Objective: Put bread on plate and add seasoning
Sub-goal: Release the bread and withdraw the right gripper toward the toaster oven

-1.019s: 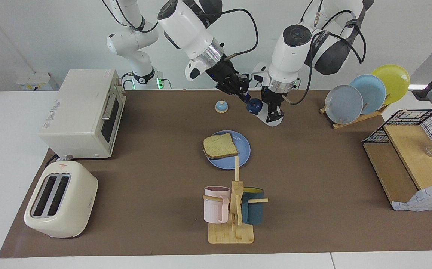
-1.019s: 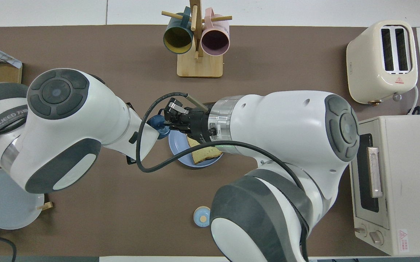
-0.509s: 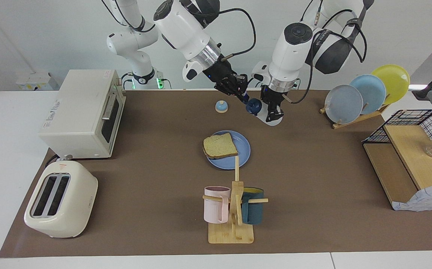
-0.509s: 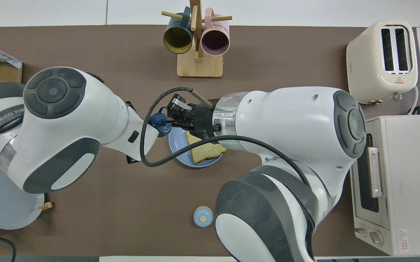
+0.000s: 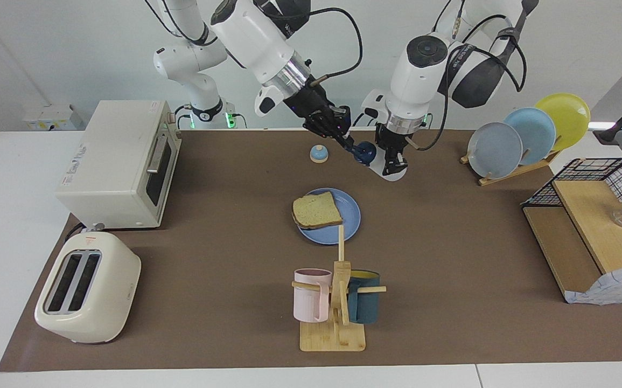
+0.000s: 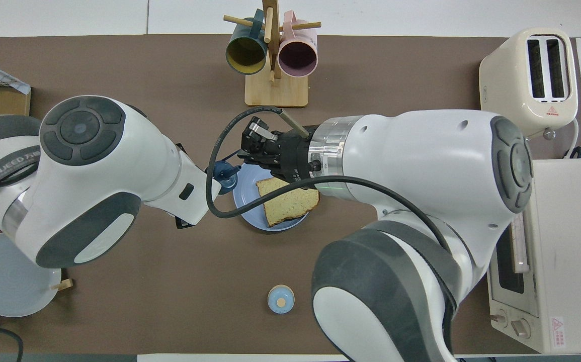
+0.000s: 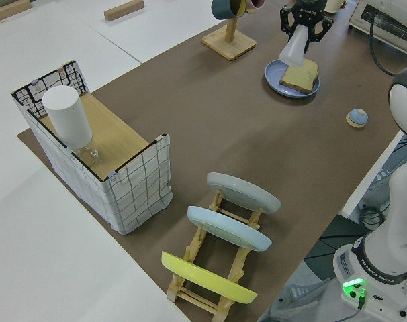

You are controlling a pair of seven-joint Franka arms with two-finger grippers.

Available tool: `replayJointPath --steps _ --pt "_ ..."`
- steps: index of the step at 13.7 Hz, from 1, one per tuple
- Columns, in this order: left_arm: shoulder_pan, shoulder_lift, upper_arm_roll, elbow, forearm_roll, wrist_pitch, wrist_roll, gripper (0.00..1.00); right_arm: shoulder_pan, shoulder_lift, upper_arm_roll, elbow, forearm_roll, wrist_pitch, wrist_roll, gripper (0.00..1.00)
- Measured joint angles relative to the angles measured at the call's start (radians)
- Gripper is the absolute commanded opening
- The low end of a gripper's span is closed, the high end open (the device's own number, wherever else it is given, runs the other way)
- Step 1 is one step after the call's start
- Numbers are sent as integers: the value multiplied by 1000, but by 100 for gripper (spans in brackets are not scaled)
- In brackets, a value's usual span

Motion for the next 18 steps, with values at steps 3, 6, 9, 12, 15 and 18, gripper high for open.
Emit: replayJointPath --steps 3,6,9,12,15,18 --pt "0 0 1 -2 0 -2 0 0 1 -1 0 -1 -1 0 0 100" --pt "0 0 3 -4 0 -6 0 0 -9 -4 -6 -12 -15 0 -2 100" --pt "0 0 3 -4 0 -6 0 0 -54 -13 -8 -47 -44 -5 -54 100" --pt "0 0 2 -4 0 -5 -3 0 -151 -30 -12 -85 -131 -90 -214 100" --pt "-1 -1 0 -5 31 -5 -12 0 -267 -47 -15 -72 -319 -290 -375 100" --pt "-17 -5 -4 -21 105 -8 -13 0 -362 -79 -18 -54 -414 -466 -548 100"
